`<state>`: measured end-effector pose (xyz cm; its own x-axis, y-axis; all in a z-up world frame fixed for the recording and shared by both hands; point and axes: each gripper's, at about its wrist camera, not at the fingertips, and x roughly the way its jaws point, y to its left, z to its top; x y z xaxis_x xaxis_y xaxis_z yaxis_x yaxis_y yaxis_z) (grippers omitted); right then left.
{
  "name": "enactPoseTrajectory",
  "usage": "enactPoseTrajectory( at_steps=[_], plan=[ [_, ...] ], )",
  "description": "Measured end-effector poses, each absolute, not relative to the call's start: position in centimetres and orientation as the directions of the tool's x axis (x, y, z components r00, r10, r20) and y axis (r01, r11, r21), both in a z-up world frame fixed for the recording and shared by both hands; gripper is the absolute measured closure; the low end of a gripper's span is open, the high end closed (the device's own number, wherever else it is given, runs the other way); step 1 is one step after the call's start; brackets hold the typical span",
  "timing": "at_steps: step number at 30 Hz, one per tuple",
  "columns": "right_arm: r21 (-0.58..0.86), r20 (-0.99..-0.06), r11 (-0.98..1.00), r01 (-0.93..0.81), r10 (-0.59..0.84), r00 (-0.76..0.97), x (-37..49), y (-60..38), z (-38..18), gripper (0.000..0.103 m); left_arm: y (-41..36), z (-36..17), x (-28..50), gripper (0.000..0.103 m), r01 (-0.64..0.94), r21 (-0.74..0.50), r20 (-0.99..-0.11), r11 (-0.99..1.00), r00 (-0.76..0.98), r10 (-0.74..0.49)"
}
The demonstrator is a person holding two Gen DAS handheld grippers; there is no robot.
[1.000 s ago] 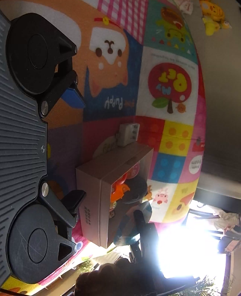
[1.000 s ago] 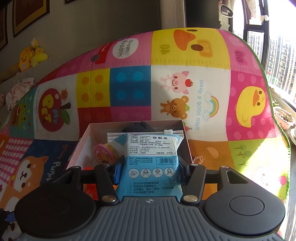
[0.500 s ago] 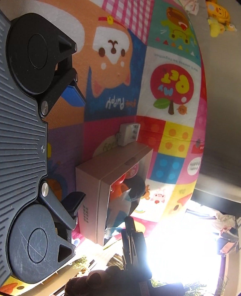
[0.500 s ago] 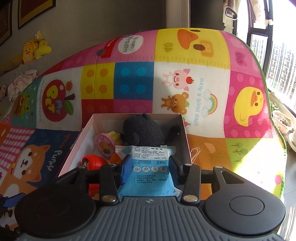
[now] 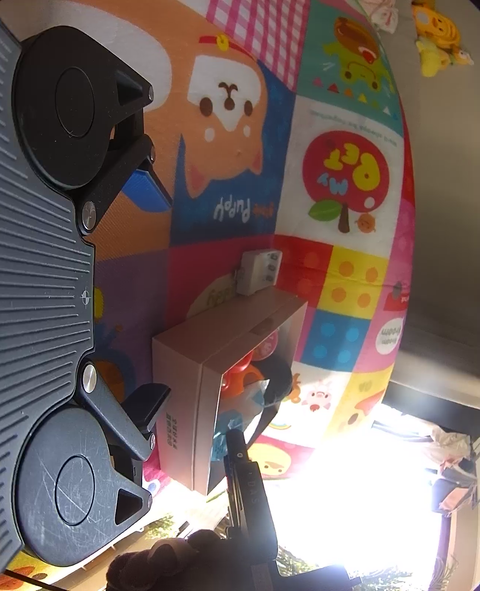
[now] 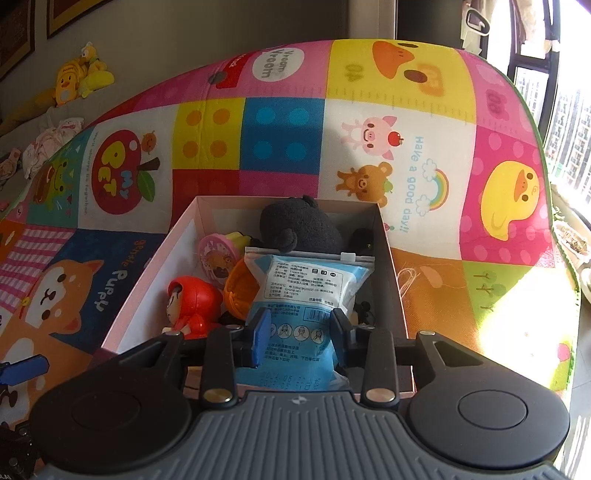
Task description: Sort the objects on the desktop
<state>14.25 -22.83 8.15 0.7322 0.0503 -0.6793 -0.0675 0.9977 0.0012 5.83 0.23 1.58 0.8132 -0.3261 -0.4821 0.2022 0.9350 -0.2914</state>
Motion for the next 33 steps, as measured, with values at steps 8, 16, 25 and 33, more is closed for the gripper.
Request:
enactPoseTrajectory(
  at_steps=[8,16,25,33],
  plan=[
    [0.097,-0.660,0.991,-0.096,0.136,0.739,14.6,-22.0,11.1,0.067,0.1,1.5,5.8,0.000,0.196,-0.281,-0.486,0.939,0.815,-0.316],
    [0.138,-0.742,0.964,-0.227,0.252,0.622,23.5,-12.6,12.8,0.071,1.3,1.6,6.2,0.000,0.042,-0.193,-0.510,0.980,0.849,-0.137],
    [-0.024,-0.848,0.996,-0.090,0.028,0.530,34.9,-7.0,6.9,0.092,3.6,0.8,7.2,0.000,-0.032,-0.285,-0.570,0.958,0.809,-0.142],
    [-0.106,-0.873,0.987,-0.121,-0.034,0.487,36.1,-5.1,5.0,0.091,3.6,0.8,7.2,0.000,-0.019,-0.297,-0.569,0.955,0.807,-0.160]
  ],
)
